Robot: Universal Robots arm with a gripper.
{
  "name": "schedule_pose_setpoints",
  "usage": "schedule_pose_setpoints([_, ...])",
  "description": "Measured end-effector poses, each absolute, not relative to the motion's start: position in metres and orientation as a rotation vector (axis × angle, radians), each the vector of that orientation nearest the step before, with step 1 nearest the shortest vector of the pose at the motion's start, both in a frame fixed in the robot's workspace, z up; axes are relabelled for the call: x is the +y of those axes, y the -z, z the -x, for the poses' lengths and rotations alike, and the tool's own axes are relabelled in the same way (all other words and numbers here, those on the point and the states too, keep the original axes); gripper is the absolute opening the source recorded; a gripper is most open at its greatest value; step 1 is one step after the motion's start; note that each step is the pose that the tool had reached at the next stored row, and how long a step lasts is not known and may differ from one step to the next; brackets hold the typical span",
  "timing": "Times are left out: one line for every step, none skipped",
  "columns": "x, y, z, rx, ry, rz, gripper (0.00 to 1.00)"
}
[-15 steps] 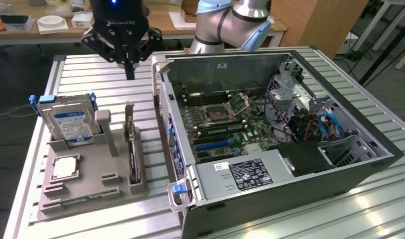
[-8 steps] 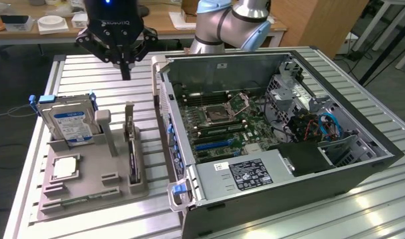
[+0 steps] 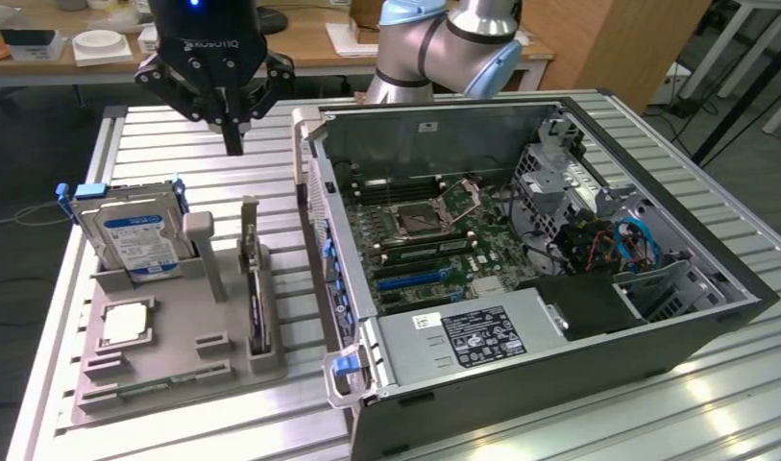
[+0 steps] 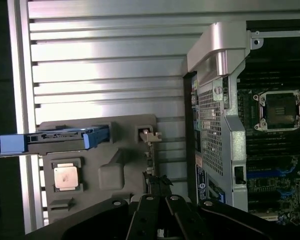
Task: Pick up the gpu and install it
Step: 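Reach for the gpu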
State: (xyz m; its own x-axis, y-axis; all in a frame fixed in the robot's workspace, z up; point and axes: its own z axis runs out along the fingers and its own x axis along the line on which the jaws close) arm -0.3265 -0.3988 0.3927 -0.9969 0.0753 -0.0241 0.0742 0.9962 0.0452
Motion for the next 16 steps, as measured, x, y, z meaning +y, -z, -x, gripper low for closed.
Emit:
schedule_pose_setpoints([-0.3988,-0.3927,0.3265,3.113,-0.069,-0.116,0.11])
schedule_pose_setpoints([-0.3988,-0.3927,0.3265,3.113,-0.069,-0.116,0.11])
schedule_pose_setpoints([-0.3988,-0.3927,0.3265,3.113,-0.069,-0.116,0.11])
schedule_pose_setpoints([-0.3988,-0.3928,0.3266,3.113,-0.069,-0.116,0.11])
schedule_pose_setpoints([-0.3988,-0.3928,0.3266,3.113,-0.069,-0.116,0.11])
schedule_pose_setpoints([-0.3988,-0.3928,0.3266,3.113,-0.069,-0.117,0.11])
schedule_pose_setpoints([-0.3988,-0.3928,0.3266,3.113,-0.069,-0.117,0.11])
schedule_pose_setpoints([-0.3988,-0.3928,0.3266,3.113,-0.069,-0.117,0.11])
schedule_pose_setpoints([-0.3988,-0.3928,0.3266,3.113,-0.069,-0.117,0.11])
schedule_pose_setpoints([-0.3988,-0.3928,0.3266,3.113,-0.069,-0.116,0.11])
schedule_pose_setpoints([-0.3988,-0.3928,0.3266,3.113,-0.069,-0.117,0.11])
schedule_pose_setpoints([-0.3988,-0.3928,0.3266,3.113,-0.069,-0.117,0.11])
schedule_pose_setpoints([-0.3988,-0.3927,0.3266,3.113,-0.069,-0.117,0.11])
schedule_pose_setpoints([-0.3988,-0.3928,0.3266,3.113,-0.069,-0.116,0.11])
schedule_pose_setpoints([-0.3988,-0.3928,0.3266,3.113,-0.069,-0.117,0.11])
schedule_pose_setpoints([-0.3988,-0.3928,0.3266,3.113,-0.069,-0.117,0.11])
